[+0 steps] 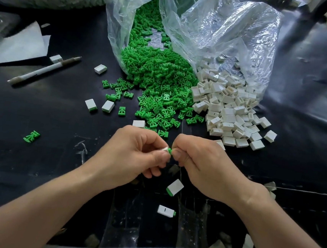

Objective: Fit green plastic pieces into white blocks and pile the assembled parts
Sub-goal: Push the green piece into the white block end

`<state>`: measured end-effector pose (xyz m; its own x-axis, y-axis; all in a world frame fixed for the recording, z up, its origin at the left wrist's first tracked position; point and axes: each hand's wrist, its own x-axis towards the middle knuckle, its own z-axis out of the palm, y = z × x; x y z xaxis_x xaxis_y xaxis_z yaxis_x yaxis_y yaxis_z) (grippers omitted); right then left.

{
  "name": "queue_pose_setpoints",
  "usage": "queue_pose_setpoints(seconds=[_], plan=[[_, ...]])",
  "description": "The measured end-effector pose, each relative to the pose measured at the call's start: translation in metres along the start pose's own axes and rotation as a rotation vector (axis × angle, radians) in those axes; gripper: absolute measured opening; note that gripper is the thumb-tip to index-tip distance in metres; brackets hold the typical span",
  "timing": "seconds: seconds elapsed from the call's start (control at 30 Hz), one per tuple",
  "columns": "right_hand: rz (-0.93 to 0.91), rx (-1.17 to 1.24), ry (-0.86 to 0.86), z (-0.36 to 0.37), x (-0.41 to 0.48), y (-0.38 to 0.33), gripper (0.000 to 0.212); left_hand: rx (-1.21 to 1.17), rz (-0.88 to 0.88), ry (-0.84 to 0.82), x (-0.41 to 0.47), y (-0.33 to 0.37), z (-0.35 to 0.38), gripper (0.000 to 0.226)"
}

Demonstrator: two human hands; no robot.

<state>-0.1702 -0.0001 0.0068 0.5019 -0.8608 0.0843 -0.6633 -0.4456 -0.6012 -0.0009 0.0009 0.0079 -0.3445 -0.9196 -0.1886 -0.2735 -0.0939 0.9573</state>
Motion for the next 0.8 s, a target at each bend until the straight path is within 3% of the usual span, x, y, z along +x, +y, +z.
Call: queue_pose_setpoints(seconds=[0.1,0.33,0.53,0.6,0.67,0.73,0.8], plan=[[-0.073,-0.136,-0.059,-0.003,0.000,-0.002,0.013,0.096,0.022,-0.025,-0.001,-0.003,0.000,0.017],[-0.208,-0.327,-0.029,0.000,-0.004,-0.001,0.038,0.333,0.105,-0.003,-0.004,-0.004,0.000,0.019],[-0.280,-0.471,-0.013,0.006,-0.005,0.002,0.031,0.449,0.138,-0.033,-0.006,0.000,-0.001,0.028],[-0.256,-0.367,-0.004,0.006,-0.003,0.000,0.020,0.394,0.125,-0.027,-0.005,0.002,-0.002,0.026],[-0.122,-0.051,0.091,0.004,0.000,-0.002,0.010,0.147,0.104,0.011,-0.004,0.007,-0.002,0.015],[0.009,0.253,0.153,0.006,0.002,-0.003,0.018,-0.080,0.087,0.056,-0.002,0.012,-0.002,0.011],[0.046,0.345,0.132,0.008,0.002,-0.003,0.021,-0.140,0.078,0.071,-0.002,0.012,-0.001,0.017]])
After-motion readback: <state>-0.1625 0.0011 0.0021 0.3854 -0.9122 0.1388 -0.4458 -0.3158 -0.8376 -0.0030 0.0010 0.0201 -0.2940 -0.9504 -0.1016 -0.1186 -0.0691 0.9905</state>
